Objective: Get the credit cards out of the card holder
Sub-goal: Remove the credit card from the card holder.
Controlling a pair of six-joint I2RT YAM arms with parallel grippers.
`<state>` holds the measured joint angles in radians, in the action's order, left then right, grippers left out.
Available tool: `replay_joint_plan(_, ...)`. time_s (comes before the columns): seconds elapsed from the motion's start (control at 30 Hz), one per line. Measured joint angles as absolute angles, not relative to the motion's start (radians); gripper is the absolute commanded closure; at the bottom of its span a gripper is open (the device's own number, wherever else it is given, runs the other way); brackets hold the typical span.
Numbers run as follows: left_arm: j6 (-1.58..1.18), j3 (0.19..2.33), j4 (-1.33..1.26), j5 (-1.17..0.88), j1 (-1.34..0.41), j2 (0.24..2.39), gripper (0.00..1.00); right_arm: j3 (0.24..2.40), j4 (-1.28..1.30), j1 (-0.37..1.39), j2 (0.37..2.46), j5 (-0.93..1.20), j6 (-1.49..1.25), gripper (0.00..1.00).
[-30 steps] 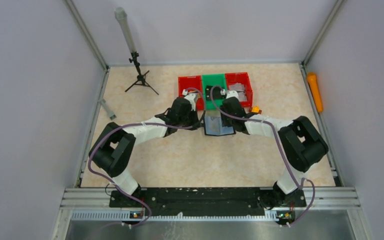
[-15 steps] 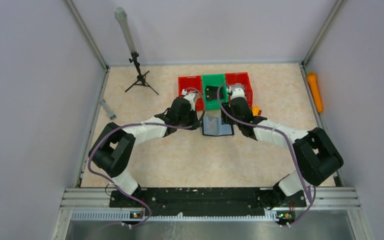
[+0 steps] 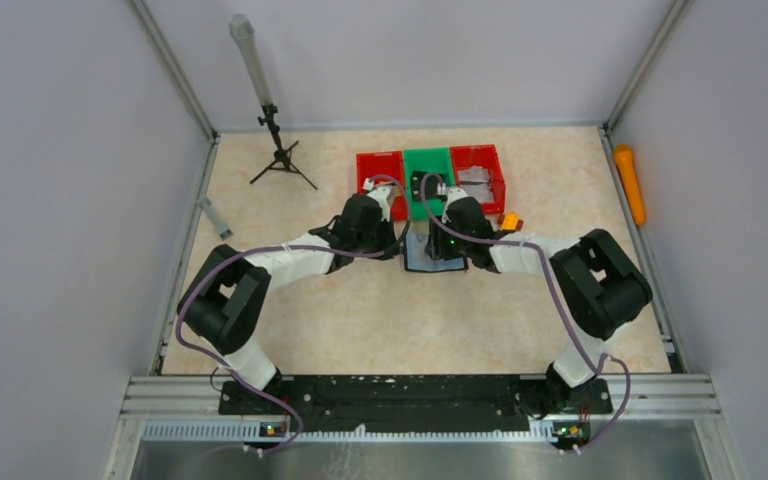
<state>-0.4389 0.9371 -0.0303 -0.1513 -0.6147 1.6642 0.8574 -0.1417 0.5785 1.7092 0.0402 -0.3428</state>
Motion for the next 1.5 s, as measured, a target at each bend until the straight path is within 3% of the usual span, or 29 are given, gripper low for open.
replay_joint_plan(0.33, -0.450, 0.935, -0.041, -0.208, -0.598, 1.664, 0.97, 0.922, -0.104, 0.564, 1.768, 0.081, -0.363, 0.77)
replay_joint_plan(0.47, -0.461, 0.936, -0.033, -0.216, -0.584, 1.672, 0.92, 0.926, -0.113, 0.548, 1.782, 0.123, -0.371, 0.78)
replay_joint_plan(0.57, -0.474, 0.964, 0.002, -0.212, -0.572, 1.715, 0.80, 0.927, -0.119, 0.540, 1.791, 0.147, -0.372, 0.79)
replay_joint_plan(0.7, -0.487, 1.001, 0.059, -0.209, -0.557, 1.783, 0.52, 0.941, -0.118, 0.540, 1.803, 0.162, -0.372, 0.79)
replay_joint_plan(0.8, -0.502, 1.016, 0.070, -0.220, -0.550, 1.794, 0.44, 0.950, -0.113, 0.539, 1.810, 0.168, -0.372, 0.79)
replay_joint_plan(0.9, -0.506, 1.021, 0.073, -0.235, -0.544, 1.795, 0.43, 0.950, -0.115, 0.538, 1.811, 0.172, -0.372, 0.79)
replay_joint_plan(1.2, -0.559, 1.056, 0.010, -0.413, -0.497, 1.874, 0.62, 0.951, -0.140, 0.531, 1.825, 0.213, -0.385, 0.82)
replay_joint_plan(1.37, -0.569, 1.055, 0.007, -0.452, -0.486, 1.890, 0.86, 0.949, -0.173, 0.511, 1.839, 0.279, -0.416, 0.85)
replay_joint_plan(1.5, -0.587, 1.031, -0.024, -0.487, -0.480, 1.894, 1.00, 0.916, -0.249, 0.481, 1.851, 0.364, -0.464, 0.87)
